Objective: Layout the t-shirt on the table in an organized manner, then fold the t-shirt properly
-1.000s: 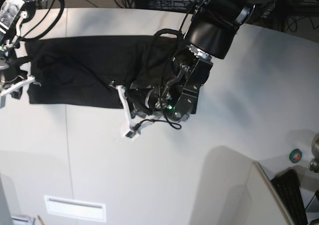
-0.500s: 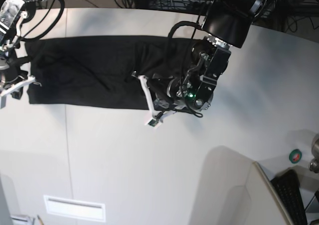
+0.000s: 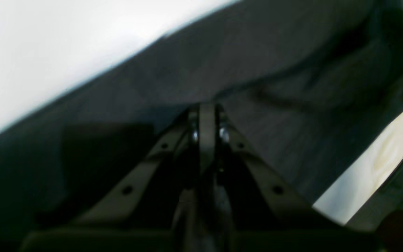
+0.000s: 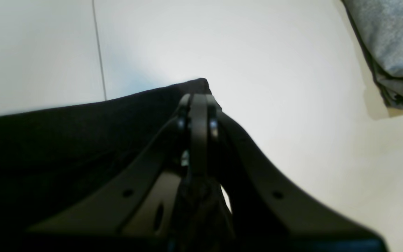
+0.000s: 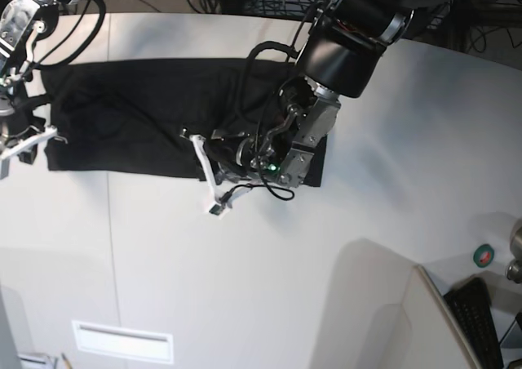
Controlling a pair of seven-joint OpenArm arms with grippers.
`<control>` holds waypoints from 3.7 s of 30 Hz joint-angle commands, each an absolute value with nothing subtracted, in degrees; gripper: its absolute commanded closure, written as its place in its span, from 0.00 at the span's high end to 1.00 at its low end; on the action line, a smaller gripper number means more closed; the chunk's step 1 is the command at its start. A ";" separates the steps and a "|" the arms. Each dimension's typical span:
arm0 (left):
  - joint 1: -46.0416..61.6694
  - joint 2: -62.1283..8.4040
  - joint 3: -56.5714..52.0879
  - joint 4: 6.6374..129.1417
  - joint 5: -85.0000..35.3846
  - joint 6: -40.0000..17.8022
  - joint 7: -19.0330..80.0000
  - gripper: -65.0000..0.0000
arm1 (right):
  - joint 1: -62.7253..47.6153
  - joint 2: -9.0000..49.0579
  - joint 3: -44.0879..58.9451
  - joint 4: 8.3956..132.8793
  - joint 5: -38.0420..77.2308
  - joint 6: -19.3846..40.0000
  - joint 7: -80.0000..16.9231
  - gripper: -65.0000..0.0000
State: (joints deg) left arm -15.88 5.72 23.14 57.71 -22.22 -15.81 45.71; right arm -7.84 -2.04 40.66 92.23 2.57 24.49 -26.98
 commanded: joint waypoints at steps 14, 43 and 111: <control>-4.62 -1.71 22.90 85.58 -22.73 -16.04 58.77 0.00 | -7.34 -1.36 40.84 93.05 3.21 24.57 -25.63 0.00; 14.99 -18.07 -27.56 78.99 -23.08 -16.48 31.78 0.00 | -18.15 -6.90 10.07 97.98 18.59 33.36 -50.77 0.58; 14.29 -17.54 -26.68 77.93 -22.73 -25.45 31.60 0.00 | -7.96 3.21 36.53 90.59 18.77 33.27 -49.45 0.48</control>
State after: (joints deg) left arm 14.48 -16.56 -26.37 77.12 -22.35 -25.45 32.56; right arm -7.88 3.16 36.62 89.47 18.00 32.95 -49.93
